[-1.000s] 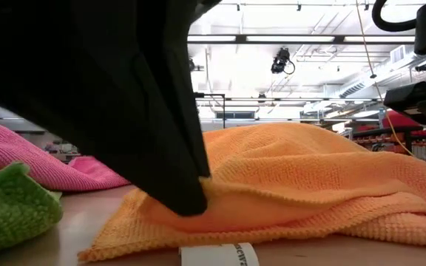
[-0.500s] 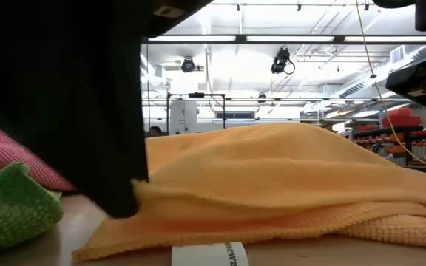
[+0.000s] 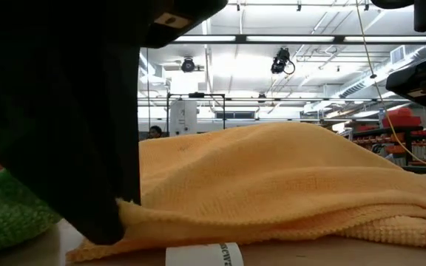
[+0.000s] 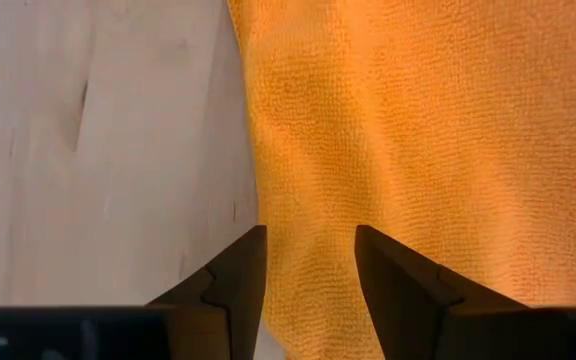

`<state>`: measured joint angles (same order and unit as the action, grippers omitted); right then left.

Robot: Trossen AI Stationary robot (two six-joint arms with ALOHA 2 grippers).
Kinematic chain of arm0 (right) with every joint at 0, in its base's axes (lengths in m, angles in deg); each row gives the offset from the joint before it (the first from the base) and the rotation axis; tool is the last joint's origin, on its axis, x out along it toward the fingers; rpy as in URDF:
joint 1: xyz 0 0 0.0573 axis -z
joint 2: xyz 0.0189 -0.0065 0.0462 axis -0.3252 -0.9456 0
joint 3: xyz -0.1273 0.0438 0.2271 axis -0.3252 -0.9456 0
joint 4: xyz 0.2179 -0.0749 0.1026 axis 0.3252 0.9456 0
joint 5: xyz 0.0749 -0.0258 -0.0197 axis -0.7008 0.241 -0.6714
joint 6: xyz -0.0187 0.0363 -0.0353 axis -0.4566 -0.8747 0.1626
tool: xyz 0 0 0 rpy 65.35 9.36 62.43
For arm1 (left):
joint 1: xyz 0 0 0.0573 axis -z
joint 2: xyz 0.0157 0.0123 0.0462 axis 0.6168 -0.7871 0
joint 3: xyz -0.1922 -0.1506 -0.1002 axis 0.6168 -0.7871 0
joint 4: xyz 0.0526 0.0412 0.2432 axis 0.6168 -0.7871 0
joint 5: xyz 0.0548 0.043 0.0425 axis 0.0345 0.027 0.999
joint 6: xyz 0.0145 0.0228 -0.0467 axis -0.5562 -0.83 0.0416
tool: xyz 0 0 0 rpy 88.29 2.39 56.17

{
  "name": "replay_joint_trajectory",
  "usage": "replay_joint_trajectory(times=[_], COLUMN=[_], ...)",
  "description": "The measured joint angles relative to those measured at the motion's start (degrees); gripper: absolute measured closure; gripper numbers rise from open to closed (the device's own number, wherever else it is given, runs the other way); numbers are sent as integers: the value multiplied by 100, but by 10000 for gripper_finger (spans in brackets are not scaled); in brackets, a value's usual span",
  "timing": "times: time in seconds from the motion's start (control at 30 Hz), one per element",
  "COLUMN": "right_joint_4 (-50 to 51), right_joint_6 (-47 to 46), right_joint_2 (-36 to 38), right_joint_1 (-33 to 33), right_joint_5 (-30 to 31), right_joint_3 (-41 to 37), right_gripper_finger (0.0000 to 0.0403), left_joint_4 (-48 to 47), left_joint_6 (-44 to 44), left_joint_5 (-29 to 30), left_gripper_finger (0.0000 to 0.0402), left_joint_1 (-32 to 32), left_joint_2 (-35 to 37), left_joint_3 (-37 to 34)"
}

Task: Fold microfiber towels
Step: Fold the right orange microfiber cloth

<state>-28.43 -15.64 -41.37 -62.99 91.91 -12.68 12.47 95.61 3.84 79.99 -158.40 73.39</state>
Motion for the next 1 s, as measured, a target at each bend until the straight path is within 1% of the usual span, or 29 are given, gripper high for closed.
replay_joint_trajectory(times=[0.07,0.13,0.33,0.43,0.5,0.57,0.67,0.77,0.83,0.97,1.0], right_joint_4=[-6,-56,-231,-237,-247,-280,-343,-409,-453,-740,-857], right_joint_6=[0,0,2,56,67,70,69,85,109,275,356], right_joint_2=[0,0,2,2,2,3,4,4,4,4,4], right_joint_1=[0,11,11,13,11,11,13,11,13,11,11], right_joint_5=[39,87,121,125,155,203,210,210,210,272,334], right_joint_3=[0,0,0,0,0,0,0,0,0,0,0], right_gripper_finger=[240,240,240,240,240,240,240,240,240,240,240], left_joint_4=[-5,-8,-208,-236,-167,-102,166,313,401,449,462], left_joint_6=[-362,-679,-891,-1146,-1270,-1355,-1370,-1311,-1165,-660,-528], left_joint_5=[-9,-10,57,153,309,371,416,427,416,349,354], left_gripper_finger=[373,360,282,248,236,232,241,269,297,372,385], left_joint_1=[27,70,76,51,35,36,40,42,30,-3,-7], left_joint_2=[0,0,0,0,0,14,63,61,61,47,46], left_joint_3=[0,0,0,-20,-104,-218,-502,-675,-727,-737,-739])
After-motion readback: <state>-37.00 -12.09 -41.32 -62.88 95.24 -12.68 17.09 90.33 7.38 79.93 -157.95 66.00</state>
